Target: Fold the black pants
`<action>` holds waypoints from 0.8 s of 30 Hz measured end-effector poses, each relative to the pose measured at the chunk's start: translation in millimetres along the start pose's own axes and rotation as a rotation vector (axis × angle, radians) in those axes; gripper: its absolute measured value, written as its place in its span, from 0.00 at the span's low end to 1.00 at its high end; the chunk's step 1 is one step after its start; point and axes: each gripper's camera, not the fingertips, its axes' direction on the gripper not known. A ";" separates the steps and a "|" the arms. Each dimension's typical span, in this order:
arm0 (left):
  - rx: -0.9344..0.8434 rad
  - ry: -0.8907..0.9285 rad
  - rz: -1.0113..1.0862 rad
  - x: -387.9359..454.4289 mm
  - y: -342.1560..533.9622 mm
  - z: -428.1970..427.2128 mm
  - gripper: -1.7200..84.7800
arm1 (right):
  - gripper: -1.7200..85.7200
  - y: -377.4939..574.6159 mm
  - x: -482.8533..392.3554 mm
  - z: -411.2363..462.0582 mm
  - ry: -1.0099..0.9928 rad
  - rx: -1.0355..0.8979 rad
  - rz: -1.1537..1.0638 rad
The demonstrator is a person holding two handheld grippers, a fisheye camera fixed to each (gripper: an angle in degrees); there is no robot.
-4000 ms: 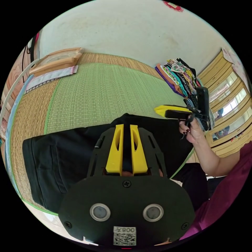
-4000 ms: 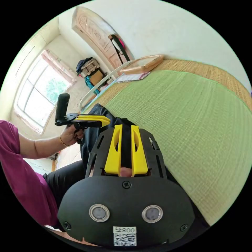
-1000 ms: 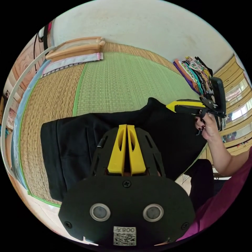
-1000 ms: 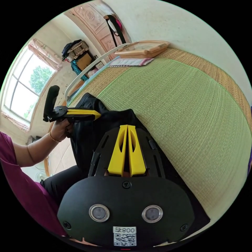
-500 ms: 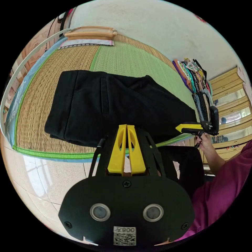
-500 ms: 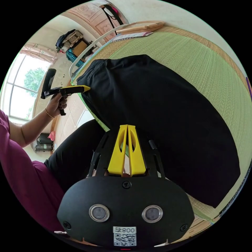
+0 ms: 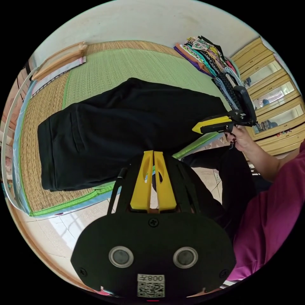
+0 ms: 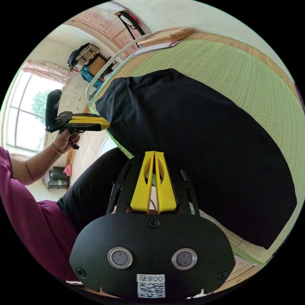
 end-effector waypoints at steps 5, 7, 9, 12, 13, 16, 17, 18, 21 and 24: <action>-0.034 0.027 -0.052 0.0 4.9 9.1 0.02 | 0.02 -4.2 -15.5 -3.1 -0.017 0.000 -0.066; -0.004 0.052 -0.077 0.4 5.6 4.1 0.02 | 0.02 -3.7 -16.1 13.7 0.015 -0.051 -0.082; 0.023 0.068 -0.091 0.4 7.9 -1.6 0.03 | 0.02 1.8 -13.2 11.2 0.000 -0.017 -0.082; 0.064 0.054 -0.157 -7.8 15.7 -10.8 0.03 | 0.02 7.2 -5.6 4.7 -0.038 -0.019 -0.055; 0.084 0.050 -0.197 -14.1 18.5 -14.9 0.03 | 0.02 7.8 -5.0 -0.5 -0.050 -0.020 -0.060; 0.143 0.002 -0.302 -31.5 23.8 -24.9 0.02 | 0.02 -3.2 -0.7 -24.6 -0.054 0.049 -0.074; 0.148 -0.009 -0.322 -35.1 24.4 -25.9 0.02 | 0.02 -16.1 3.7 -35.4 -0.054 0.083 -0.081; 0.154 -0.035 -0.366 -42.0 25.9 -27.2 0.02 | 0.02 -24.0 6.4 -40.4 -0.051 0.098 -0.081; 0.127 -0.119 -0.453 -53.0 31.7 -25.1 0.02 | 0.02 -71.4 19.9 -56.5 -0.027 0.168 -0.085; 0.130 -0.087 -0.481 -53.4 39.3 -18.3 0.02 | 0.02 -118.5 36.4 -48.2 -0.013 0.175 -0.066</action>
